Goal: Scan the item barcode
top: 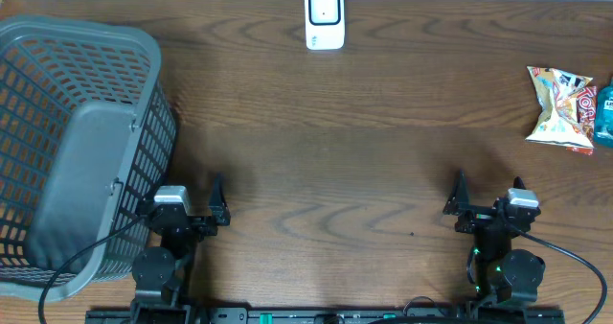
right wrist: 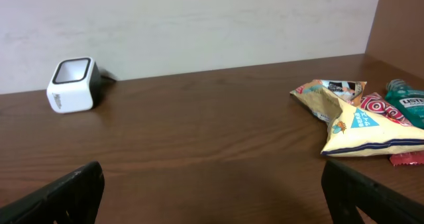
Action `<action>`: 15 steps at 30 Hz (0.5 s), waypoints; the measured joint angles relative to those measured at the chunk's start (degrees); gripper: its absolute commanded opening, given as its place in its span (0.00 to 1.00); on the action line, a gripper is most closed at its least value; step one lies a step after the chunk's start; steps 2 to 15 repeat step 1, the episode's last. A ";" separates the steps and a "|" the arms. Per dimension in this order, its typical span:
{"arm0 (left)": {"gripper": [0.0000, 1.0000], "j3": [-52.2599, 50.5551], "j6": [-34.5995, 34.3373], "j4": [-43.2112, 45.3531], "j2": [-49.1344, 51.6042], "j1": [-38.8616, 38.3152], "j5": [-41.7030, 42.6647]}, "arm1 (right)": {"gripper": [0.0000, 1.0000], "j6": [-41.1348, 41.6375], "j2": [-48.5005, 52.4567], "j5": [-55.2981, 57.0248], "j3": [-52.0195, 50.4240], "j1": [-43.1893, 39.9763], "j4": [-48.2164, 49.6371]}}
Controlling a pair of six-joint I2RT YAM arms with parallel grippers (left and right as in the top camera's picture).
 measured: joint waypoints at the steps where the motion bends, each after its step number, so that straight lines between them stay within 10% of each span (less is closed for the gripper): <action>1: 0.98 0.00 0.00 0.00 0.00 0.00 -0.02 | 0.99 0.00 0.00 0.00 0.00 0.00 0.00; 15: 0.98 0.00 0.00 0.00 0.00 0.00 -0.02 | 0.99 0.00 0.00 0.00 0.00 0.00 0.00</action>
